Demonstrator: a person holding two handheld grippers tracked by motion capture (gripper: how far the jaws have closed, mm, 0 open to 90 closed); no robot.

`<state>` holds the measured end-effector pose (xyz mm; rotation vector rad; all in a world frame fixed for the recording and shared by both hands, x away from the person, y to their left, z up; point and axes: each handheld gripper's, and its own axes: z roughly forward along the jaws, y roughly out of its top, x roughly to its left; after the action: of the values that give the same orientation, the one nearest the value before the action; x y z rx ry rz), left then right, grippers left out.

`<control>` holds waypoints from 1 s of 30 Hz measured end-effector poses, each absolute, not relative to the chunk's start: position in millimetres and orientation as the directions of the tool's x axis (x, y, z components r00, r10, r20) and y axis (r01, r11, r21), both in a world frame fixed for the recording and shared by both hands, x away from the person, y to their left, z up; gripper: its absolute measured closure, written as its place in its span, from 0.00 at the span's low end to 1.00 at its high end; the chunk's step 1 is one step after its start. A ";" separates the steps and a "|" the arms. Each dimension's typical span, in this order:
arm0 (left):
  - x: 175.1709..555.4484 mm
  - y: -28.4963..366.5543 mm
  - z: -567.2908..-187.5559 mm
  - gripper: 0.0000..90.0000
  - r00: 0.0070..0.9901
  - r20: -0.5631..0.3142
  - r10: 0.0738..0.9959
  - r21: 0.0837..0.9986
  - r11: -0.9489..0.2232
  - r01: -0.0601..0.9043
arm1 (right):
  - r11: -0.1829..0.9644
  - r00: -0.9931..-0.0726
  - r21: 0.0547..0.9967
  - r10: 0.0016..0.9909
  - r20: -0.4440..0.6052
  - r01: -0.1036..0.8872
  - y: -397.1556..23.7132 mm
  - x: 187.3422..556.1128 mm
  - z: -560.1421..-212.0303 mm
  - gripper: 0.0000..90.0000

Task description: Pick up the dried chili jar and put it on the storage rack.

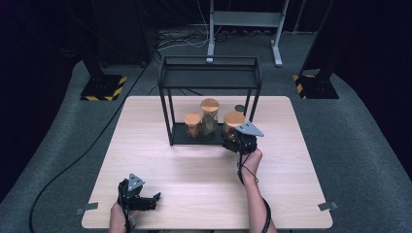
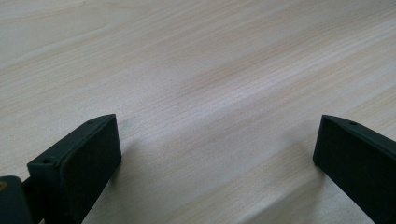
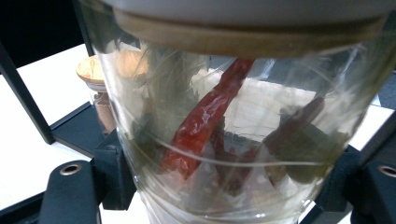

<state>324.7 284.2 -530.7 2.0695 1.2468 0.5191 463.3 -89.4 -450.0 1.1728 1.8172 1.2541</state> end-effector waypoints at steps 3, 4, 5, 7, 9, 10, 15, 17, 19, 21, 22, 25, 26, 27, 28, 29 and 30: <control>324.7 284.2 -530.7 0.00 0.467 0.000 0.884 0.709 -0.329 0.623 | 0.150 -0.405 0.936 0.914 -0.009 0.317 -88.8 465.7 -450.9 0.27; 324.7 284.2 -530.8 0.00 0.467 0.000 0.884 0.709 -0.329 0.623 | 0.149 -0.402 0.936 0.915 -0.008 0.320 -87.9 468.2 -451.9 0.27; 324.7 284.3 -530.7 0.00 0.467 0.000 0.884 0.709 -0.330 0.623 | 0.150 -0.401 0.935 0.916 -0.010 0.321 -87.7 469.1 -452.3 0.27; 324.7 284.2 -530.7 0.00 0.468 0.000 0.884 0.709 -0.330 0.623 | 0.147 -0.400 0.934 0.917 -0.005 0.325 -87.2 471.3 -453.7 0.27; 324.7 284.2 -530.7 0.00 0.468 0.000 0.884 0.709 -0.330 0.623 | 0.144 -0.398 0.933 0.918 -0.001 0.330 -86.5 473.4 -455.2 0.27; 324.7 284.2 -530.7 0.00 0.468 0.000 0.884 0.709 -0.330 0.623 | 0.142 -0.396 0.932 0.918 0.002 0.334 -85.9 474.3 -455.9 0.27; 324.7 284.1 -530.8 0.00 0.468 0.000 0.884 0.710 -0.330 0.623 | 0.143 -0.391 0.929 0.920 0.002 0.341 -84.0 480.2 -459.2 0.27; 324.7 284.1 -530.8 0.00 0.468 0.000 0.884 0.710 -0.330 0.622 | 0.139 -0.389 0.928 0.921 0.006 0.345 -83.3 482.2 -460.1 0.27; 324.7 284.1 -530.8 0.00 0.468 0.000 0.883 0.710 -0.330 0.622 | 0.139 -0.388 0.928 0.921 0.007 0.346 -82.3 484.0 -461.2 0.27; 324.7 284.1 -530.8 0.00 0.469 0.000 0.883 0.710 -0.330 0.622 | 0.140 -0.387 0.927 0.922 0.007 0.348 -81.0 485.6 -462.4 0.27; 324.7 284.1 -530.8 0.00 0.469 0.000 0.883 0.710 -0.330 0.622 | 0.139 -0.386 0.927 0.923 0.006 0.348 -80.5 486.5 -463.0 0.27; 324.7 284.1 -530.8 0.00 0.469 -0.001 0.883 0.710 -0.329 0.622 | 0.135 -0.383 0.926 0.924 0.011 0.352 -78.9 489.0 -464.5 0.27; 324.7 284.1 -530.8 0.00 0.469 -0.001 0.883 0.710 -0.330 0.622 | 0.134 -0.381 0.925 0.925 0.012 0.354 -78.4 489.9 -465.0 0.27; 324.7 284.1 -530.8 0.00 0.469 -0.001 0.883 0.710 -0.330 0.622 | 0.131 -0.380 0.926 0.925 0.015 0.355 -77.7 490.9 -465.7 0.27; 324.7 284.1 -530.8 0.00 0.469 -0.001 0.883 0.710 -0.330 0.622 | 0.132 -0.379 0.925 0.925 0.014 0.357 -77.1 491.9 -466.3 0.27; 324.7 284.1 -530.8 0.00 0.470 0.000 0.883 0.710 -0.330 0.622 | 0.133 -0.375 0.925 0.927 0.012 0.357 -76.3 492.4 -467.0 0.27; 324.7 284.1 -530.8 0.00 0.470 0.000 0.883 0.710 -0.330 0.622 | 0.136 -0.369 0.925 0.929 0.006 0.355 -75.4 492.6 -467.3 0.27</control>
<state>324.7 284.1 -530.8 2.0697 1.2434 0.5177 492.6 -75.4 -467.3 1.2352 1.8127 1.2195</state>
